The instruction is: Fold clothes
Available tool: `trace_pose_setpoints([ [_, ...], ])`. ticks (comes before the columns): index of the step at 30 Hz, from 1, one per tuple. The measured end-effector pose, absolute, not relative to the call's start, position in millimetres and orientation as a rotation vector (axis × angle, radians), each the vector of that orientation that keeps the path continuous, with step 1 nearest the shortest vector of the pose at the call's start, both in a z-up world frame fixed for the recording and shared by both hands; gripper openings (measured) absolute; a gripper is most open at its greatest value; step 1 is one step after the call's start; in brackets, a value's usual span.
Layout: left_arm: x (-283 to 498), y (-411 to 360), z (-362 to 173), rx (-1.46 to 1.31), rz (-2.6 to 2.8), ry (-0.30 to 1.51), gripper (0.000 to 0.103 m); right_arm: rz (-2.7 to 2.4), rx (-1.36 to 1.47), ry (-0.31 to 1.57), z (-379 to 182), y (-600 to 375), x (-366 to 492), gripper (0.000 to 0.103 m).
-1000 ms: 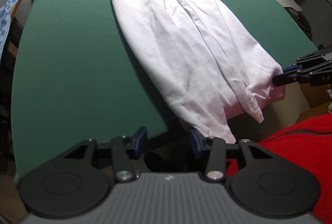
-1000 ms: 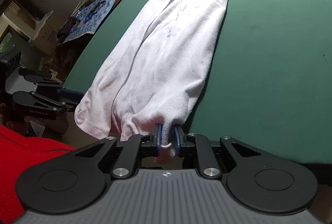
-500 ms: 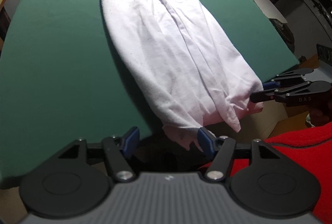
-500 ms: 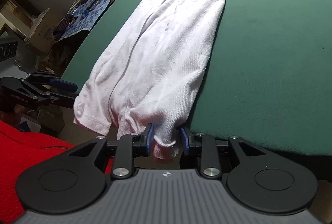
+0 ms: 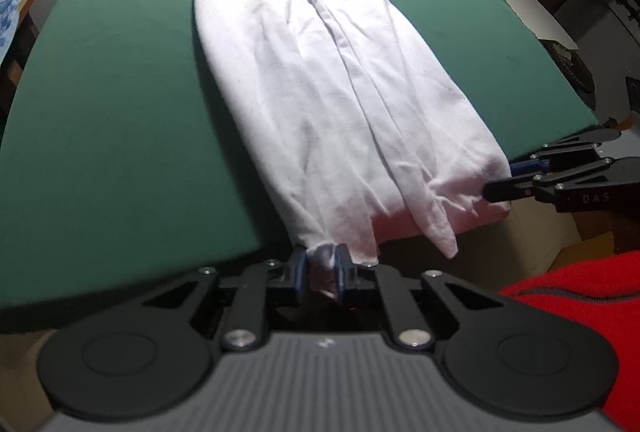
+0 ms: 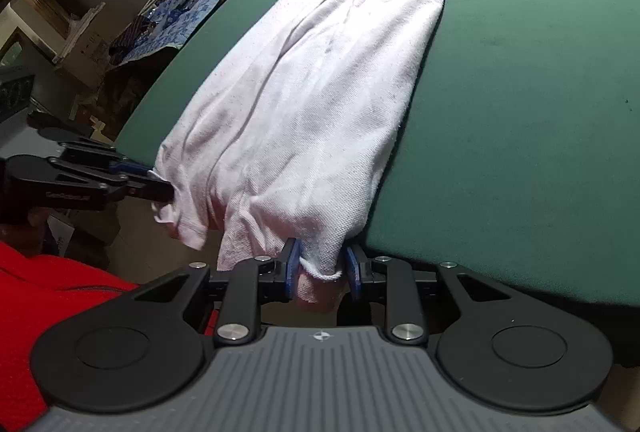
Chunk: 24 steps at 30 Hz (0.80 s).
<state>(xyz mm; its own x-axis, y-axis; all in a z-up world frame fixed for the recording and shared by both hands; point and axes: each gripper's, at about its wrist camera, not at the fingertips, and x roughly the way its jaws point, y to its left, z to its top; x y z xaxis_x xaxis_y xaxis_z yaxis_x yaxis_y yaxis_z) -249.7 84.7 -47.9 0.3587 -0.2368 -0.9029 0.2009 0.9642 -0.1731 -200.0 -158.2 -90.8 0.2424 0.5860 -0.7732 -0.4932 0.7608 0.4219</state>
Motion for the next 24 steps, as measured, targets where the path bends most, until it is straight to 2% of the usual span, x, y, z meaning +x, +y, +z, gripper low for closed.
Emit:
trace_pose_setpoints([
  [2,-258.5,81.4,-47.4,-0.013,-0.293,1.192,0.0,0.746,0.113,1.081,-90.1,-162.1,-200.4,0.015],
  [4,-268.0,81.3,-52.3,-0.022,-0.321,1.246,0.0,0.761,0.106,1.067,-87.4,-162.5,-200.5,0.01],
  [9,-291.4,88.0,-57.1,0.023,-0.264,1.288,0.0,0.793,0.091,1.086,-86.5,-163.4,-198.4,0.009],
  [14,-268.2,107.2,-34.4,0.045,-0.169,1.13,0.002,0.797,0.127,1.121,-91.1,-166.6,-192.6,0.016],
  [16,-258.0,102.2,-37.4,0.093,-0.191,1.115,0.008,0.804,0.116,1.123,-90.6,-164.8,-191.0,0.018],
  [17,-254.8,99.0,-42.1,0.126,-0.208,1.118,0.016,0.808,0.107,1.121,-89.8,-164.1,-190.8,0.018],
  [20,-252.3,94.5,-52.6,0.172,-0.269,1.148,0.018,0.815,0.095,1.115,-86.0,-165.0,-191.7,0.02],
  [24,-260.7,91.5,-48.1,0.203,-0.314,1.146,0.033,0.805,0.089,1.11,-83.4,-168.7,-194.9,0.02],
])
